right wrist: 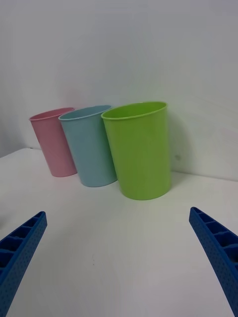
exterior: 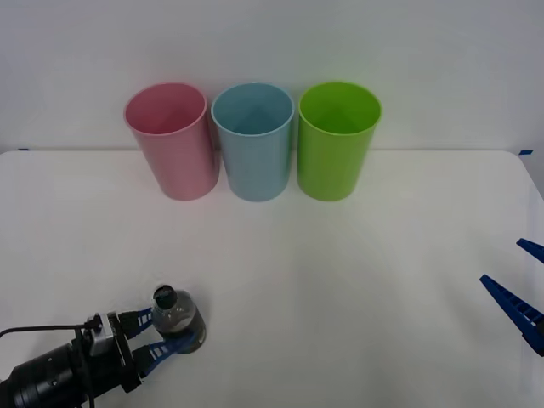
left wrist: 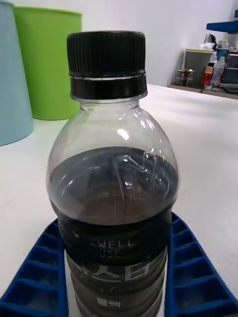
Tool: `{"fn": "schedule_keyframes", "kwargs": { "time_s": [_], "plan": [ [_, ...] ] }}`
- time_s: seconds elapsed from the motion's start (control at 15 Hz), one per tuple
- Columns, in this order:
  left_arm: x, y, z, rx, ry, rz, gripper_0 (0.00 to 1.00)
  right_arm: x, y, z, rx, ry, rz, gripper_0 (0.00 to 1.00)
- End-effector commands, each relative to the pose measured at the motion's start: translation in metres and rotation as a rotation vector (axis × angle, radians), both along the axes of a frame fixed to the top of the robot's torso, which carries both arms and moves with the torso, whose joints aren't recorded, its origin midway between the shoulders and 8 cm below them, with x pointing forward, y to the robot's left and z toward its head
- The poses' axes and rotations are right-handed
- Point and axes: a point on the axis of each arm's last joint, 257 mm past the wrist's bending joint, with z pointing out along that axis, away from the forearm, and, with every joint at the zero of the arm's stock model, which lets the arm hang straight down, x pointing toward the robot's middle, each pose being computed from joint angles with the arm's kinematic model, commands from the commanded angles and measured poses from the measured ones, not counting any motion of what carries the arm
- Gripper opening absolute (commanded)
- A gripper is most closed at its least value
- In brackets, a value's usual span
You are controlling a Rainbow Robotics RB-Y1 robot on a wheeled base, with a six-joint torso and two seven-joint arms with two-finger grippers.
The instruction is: Grasp the object on the table and drop it into the matching bin: aluminum can to the light blue bin, PET bottle to the pink bin.
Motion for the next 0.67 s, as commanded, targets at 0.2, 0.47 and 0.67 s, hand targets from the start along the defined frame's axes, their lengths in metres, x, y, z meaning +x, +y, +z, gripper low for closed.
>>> {"fn": "schedule_keyframes", "kwargs": {
  "time_s": [0.2, 0.47, 0.67],
  "plan": [
    [0.000, 0.014, 0.009, -0.037, -0.001, 0.036, 0.00, 0.000, 0.000, 0.000, 0.000, 0.000, 0.000, 1.00],
    [-0.002, 0.051, 0.035, -0.097, -0.008, 0.084, 0.00, 0.000, 0.000, 0.000, 0.000, 0.000, 0.000, 1.00],
    [-0.001, 0.090, 0.053, -0.136, -0.023, 0.167, 0.00, 0.000, 0.000, 0.000, 0.000, 0.000, 0.000, 1.00]
  ]
}}
